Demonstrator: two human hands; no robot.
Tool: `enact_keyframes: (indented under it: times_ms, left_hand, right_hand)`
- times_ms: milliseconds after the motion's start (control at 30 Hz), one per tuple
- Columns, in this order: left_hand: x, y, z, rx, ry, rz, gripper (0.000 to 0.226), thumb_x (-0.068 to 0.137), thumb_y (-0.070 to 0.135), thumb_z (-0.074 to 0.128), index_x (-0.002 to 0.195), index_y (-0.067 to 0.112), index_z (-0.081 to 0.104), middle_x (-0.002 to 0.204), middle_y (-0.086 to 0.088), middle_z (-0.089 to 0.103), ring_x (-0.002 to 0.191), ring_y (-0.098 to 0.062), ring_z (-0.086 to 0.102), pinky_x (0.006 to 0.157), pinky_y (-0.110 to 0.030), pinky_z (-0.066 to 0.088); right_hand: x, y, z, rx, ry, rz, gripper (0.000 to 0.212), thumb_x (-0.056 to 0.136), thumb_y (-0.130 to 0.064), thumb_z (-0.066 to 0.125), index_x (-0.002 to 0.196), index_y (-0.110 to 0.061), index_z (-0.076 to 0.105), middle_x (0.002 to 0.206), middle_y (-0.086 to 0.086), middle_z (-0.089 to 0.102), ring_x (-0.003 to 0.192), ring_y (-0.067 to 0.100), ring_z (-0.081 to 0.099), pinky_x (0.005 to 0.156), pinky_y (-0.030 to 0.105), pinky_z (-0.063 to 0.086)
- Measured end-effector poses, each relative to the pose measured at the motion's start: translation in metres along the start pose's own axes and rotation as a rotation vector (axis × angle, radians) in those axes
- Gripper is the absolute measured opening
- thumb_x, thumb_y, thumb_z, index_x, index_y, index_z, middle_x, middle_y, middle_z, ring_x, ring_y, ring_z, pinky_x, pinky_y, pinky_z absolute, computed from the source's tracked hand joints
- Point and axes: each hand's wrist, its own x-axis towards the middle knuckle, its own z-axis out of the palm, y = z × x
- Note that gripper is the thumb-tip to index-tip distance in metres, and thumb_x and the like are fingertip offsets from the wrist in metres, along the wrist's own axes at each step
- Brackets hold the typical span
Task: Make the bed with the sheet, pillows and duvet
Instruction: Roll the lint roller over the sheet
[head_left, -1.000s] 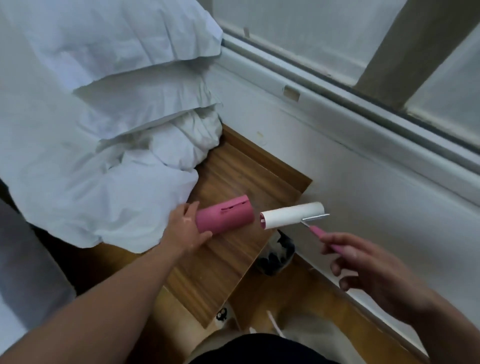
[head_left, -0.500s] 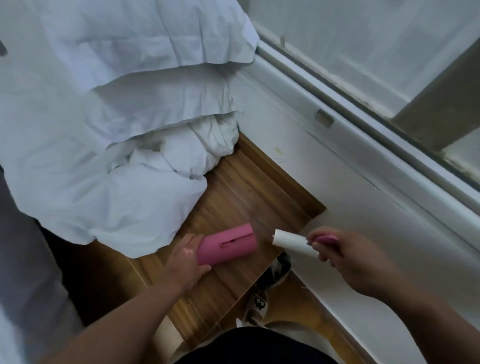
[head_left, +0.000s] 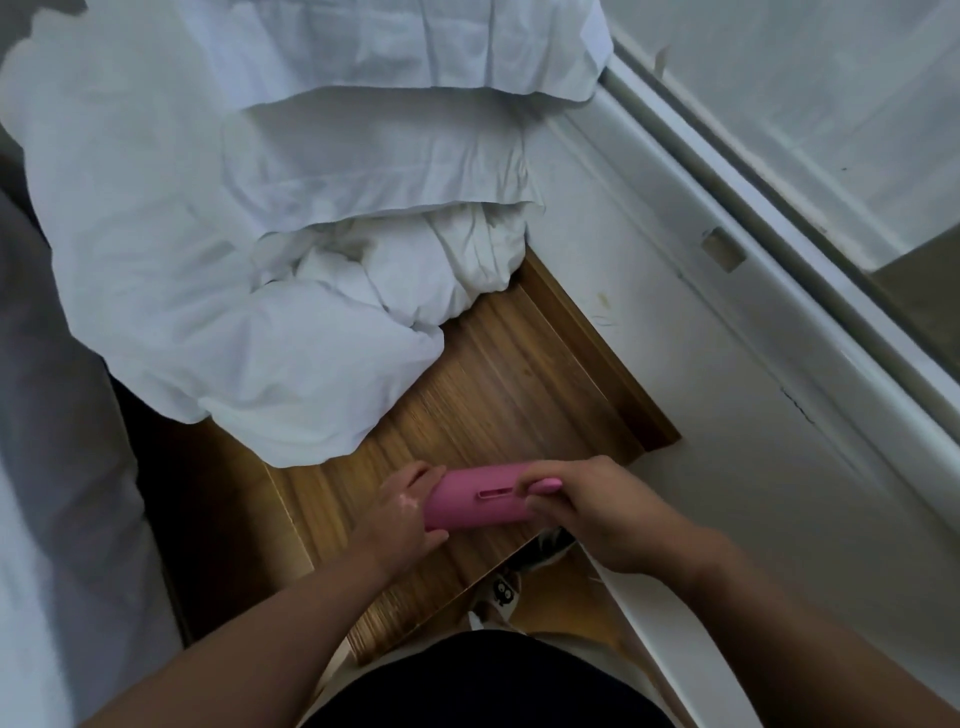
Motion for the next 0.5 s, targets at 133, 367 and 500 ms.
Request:
enact_keyframes:
  times_ms: [133, 367, 500]
  left_hand:
    - [0.006, -0.005, 0.002, 0.006, -0.034, 0.003, 0.089, 0.077, 0.048, 0.077, 0.152, 0.024, 0.036, 0.147, 0.0, 0.04, 0.131, -0.017, 0.042, 0.109, -0.029, 0.039]
    - [0.017, -0.001, 0.003, -0.014, -0.074, 0.041, 0.087, 0.079, 0.044, 0.074, 0.153, 0.025, 0.032, 0.149, 0.003, 0.034, 0.134, -0.017, 0.038, 0.11, -0.033, 0.041]
    - [0.02, 0.0, 0.004, -0.038, -0.073, 0.06, 0.086, 0.081, 0.042, 0.074, 0.153, 0.025, 0.032, 0.149, 0.002, 0.033, 0.135, -0.017, 0.036, 0.112, -0.033, 0.038]
  right_hand:
    - [0.012, -0.004, 0.001, 0.004, -0.02, -0.006, 0.01, 0.1, -0.041, 0.05, 0.106, -0.044, 0.057, 0.098, -0.017, 0.061, 0.086, 0.003, 0.059, 0.074, 0.022, 0.05]
    - [0.034, -0.011, -0.002, -0.015, -0.061, -0.046, 0.012, 0.098, -0.044, 0.053, 0.108, -0.048, 0.057, 0.1, -0.02, 0.06, 0.089, 0.002, 0.06, 0.072, 0.018, 0.051]
    - [0.039, -0.01, -0.003, -0.009, -0.055, -0.028, 0.012, 0.097, -0.043, 0.054, 0.105, -0.052, 0.056, 0.091, -0.022, 0.061, 0.085, 0.0, 0.063, 0.063, 0.016, 0.051]
